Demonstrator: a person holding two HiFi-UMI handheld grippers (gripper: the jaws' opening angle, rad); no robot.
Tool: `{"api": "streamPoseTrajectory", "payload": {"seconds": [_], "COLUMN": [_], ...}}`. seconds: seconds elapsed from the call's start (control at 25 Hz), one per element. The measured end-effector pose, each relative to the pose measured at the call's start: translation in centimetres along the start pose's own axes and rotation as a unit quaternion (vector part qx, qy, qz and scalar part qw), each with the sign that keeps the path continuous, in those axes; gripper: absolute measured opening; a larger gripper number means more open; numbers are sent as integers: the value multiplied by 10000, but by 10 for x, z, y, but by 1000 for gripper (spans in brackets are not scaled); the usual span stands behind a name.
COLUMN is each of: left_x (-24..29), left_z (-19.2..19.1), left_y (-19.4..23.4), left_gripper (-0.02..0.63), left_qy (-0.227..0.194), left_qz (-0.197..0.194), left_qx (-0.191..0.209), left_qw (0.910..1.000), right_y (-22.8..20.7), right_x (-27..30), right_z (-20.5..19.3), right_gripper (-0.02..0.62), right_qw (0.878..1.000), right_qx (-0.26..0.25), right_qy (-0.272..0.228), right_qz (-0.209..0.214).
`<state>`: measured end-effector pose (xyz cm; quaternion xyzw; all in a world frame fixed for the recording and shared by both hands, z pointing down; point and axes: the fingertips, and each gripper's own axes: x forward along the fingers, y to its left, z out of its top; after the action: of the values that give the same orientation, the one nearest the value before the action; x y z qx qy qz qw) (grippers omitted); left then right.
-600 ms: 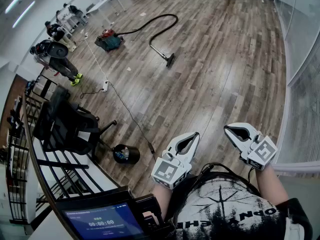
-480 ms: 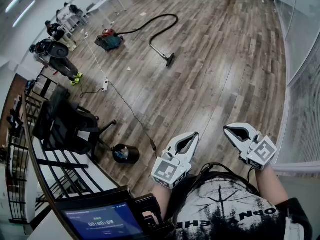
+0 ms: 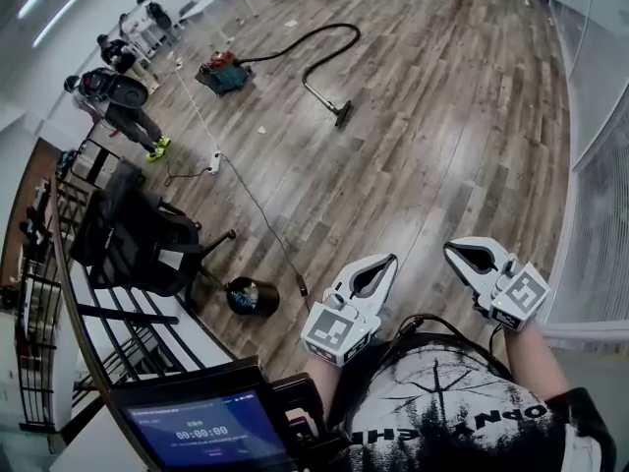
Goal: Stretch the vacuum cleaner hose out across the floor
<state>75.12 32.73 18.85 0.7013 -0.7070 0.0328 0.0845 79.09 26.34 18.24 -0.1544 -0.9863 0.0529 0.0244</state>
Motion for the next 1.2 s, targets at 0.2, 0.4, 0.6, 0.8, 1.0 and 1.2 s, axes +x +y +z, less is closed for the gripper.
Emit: {"api": "streamPoseTrajectory", "payload": {"seconds": [0.2,0.4,0.6,0.8,1.0,1.2], "left_x": [0,2,15,23,27,25], "left_z": [-4,-9,-11,-12,-14,-8], "left_y": [-4,-7,-18,-26,-10,32], "left_gripper": [0,0,0,0,0,0], "left_qy": [21,89,142,69,18,-137], "left_qz": [64,108,106,33,-109,-226], "left_qx": [3,-34,-106,-112,-148,-138], "left_qw": [10000,9999,9998,9999,9998,9996], "right_y": [0,1,-3,-6,-14,-19], "right_x": [-3,-8,-17,-20,-3,38], "right_z": [3,-2,-9,-12,-11,-5], "right_gripper": [8,8,8,8,8,8], "right_qw": [9999,9997,9998,9992,9988,9995], "right_qx": [-130,-213,-50,-67,-306,-272], "right_qy": [-61,-64,-64,-207,-255,4], "right_qz": [38,104,193,323,270,140]}}
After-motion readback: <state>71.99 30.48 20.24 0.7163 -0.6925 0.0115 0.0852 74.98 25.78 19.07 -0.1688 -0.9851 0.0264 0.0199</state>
